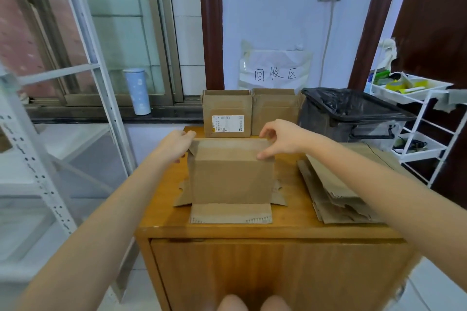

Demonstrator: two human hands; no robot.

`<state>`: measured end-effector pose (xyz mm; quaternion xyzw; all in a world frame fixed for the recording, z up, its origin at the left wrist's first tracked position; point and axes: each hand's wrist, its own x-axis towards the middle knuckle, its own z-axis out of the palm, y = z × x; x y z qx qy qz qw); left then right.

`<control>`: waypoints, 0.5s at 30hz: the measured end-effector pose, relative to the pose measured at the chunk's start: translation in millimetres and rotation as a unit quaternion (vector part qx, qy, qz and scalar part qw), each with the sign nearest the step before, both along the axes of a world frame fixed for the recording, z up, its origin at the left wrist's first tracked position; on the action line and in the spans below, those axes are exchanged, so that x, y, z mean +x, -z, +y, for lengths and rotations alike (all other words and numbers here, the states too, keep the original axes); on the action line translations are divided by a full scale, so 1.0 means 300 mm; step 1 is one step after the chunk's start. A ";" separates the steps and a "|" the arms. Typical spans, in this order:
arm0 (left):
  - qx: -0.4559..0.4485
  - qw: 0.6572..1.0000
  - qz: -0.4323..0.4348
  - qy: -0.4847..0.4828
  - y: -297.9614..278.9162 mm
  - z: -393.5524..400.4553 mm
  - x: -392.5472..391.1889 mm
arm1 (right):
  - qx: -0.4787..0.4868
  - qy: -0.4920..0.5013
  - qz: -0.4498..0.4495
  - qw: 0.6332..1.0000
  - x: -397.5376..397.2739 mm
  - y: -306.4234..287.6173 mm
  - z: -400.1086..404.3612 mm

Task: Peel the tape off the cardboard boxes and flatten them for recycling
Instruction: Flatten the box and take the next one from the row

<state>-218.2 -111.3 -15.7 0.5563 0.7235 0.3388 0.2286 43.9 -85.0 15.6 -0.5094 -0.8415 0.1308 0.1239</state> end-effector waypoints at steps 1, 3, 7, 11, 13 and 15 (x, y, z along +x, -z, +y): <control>0.004 1.000 -0.019 -0.001 0.001 -0.004 -0.002 | 0.032 -0.004 -0.012 0.999 0.003 0.014 -0.012; 0.011 0.999 -0.042 -0.007 0.001 -0.007 -0.004 | 0.106 -0.014 -0.016 0.994 0.006 0.046 -0.033; 0.015 0.999 -0.036 -0.016 -0.008 -0.004 -0.001 | 0.173 0.006 0.022 0.985 0.014 0.121 -0.054; 0.002 0.995 -0.097 -0.020 -0.019 -0.004 0.011 | 0.099 0.076 0.088 0.988 0.022 0.158 -0.045; -0.005 0.992 -0.119 -0.027 -0.017 -0.008 0.015 | 0.057 0.083 0.108 0.989 0.031 0.163 -0.040; -0.007 0.993 -0.114 -0.031 -0.010 -0.009 0.014 | 0.061 0.093 0.115 0.987 0.035 0.163 -0.050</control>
